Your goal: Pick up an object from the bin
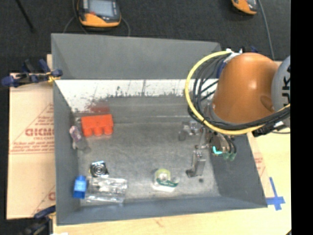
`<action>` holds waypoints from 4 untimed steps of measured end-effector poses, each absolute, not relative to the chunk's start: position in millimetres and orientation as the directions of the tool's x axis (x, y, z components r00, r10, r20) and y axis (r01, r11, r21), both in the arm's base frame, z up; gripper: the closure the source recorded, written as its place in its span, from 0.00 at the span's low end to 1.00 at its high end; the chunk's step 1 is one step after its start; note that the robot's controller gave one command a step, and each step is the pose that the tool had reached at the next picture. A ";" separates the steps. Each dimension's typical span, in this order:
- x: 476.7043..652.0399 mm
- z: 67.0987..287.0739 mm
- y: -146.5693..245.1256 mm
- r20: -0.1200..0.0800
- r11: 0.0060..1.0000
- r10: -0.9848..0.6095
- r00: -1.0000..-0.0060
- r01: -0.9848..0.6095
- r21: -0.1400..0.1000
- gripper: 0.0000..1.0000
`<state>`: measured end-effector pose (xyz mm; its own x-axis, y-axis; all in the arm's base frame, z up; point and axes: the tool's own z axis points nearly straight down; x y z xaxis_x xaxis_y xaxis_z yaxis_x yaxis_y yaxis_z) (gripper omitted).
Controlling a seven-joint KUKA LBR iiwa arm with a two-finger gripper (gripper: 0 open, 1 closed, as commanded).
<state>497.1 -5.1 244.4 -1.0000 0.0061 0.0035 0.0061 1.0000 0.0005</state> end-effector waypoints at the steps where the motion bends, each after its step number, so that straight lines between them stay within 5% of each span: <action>1: 502.6 73.7 -9.9 0.005 0.992 -0.129 -0.992 -0.129 -0.001 0.00; 2: 505.3 79.3 -10.2 -0.005 0.992 -0.128 -0.992 -0.128 -0.002 1.00; 3: 504.7 78.3 -10.0 -0.003 0.992 -0.129 -0.992 -0.129 -0.002 0.00; 4: 485.0 71.1 3.6 -0.004 0.898 -0.440 -0.898 -0.440 -0.002 0.00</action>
Offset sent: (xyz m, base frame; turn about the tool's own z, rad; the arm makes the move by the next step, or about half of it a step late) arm 0.0064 -0.0036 -0.1668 -0.1364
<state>485.0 3.6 71.1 -0.8980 -0.4399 -0.0044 -0.4399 0.8980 -0.0021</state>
